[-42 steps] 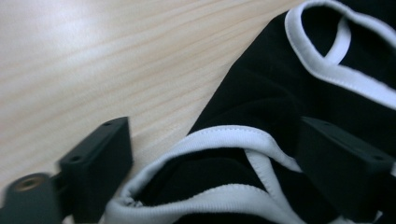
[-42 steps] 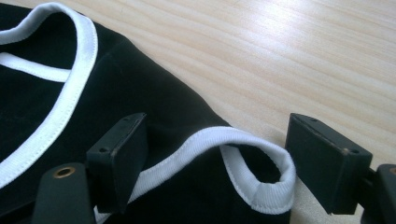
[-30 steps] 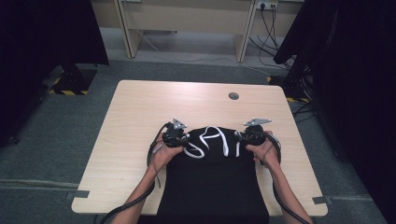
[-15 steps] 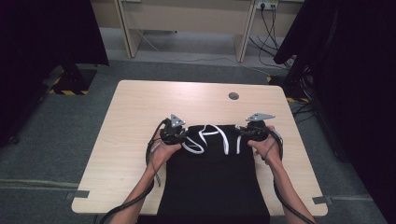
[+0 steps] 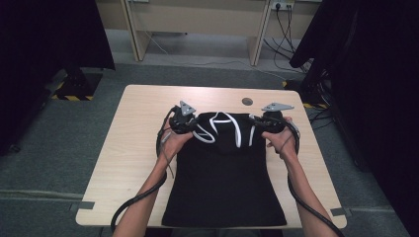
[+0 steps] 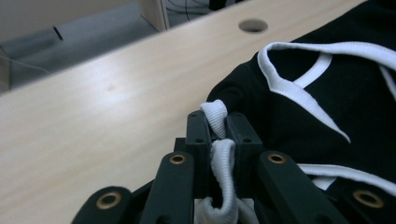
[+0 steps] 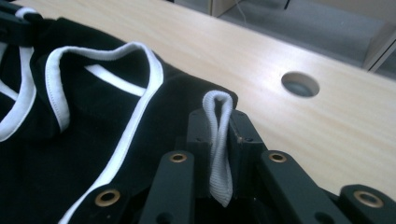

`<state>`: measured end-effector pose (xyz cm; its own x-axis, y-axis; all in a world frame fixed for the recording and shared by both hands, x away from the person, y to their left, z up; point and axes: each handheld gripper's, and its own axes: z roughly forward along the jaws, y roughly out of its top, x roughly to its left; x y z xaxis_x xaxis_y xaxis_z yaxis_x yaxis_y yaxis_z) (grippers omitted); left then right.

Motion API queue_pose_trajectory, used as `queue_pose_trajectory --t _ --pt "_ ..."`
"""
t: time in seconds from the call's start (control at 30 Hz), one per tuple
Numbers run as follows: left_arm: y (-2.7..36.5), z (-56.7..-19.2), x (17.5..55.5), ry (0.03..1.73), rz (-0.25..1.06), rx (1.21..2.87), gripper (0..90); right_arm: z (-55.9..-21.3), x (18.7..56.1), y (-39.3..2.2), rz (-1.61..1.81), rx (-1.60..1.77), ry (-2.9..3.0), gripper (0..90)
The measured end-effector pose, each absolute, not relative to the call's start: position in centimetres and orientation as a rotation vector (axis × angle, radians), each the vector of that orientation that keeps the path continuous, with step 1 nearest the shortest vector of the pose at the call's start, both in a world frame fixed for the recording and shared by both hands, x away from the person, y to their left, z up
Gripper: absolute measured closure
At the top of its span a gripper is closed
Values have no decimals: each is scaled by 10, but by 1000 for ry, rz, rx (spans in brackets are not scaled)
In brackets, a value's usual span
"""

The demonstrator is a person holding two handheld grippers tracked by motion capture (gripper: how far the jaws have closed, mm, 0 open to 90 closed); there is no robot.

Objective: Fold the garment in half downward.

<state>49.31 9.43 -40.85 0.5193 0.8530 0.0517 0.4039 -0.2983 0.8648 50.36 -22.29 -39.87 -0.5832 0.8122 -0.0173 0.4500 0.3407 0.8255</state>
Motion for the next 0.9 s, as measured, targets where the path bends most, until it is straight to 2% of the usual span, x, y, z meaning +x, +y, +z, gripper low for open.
queue_pose_trajectory --t 0.2,0.63,0.9 --pt "97 -408 468 986 672 1892 802 -392 484 -219 1177 1023 2171 809" --pt "91 -425 401 843 703 1901 794 -410 425 -218 1190 880 2197 809" --pt "94 -438 370 838 624 1921 788 -424 399 -226 1199 876 2196 808"
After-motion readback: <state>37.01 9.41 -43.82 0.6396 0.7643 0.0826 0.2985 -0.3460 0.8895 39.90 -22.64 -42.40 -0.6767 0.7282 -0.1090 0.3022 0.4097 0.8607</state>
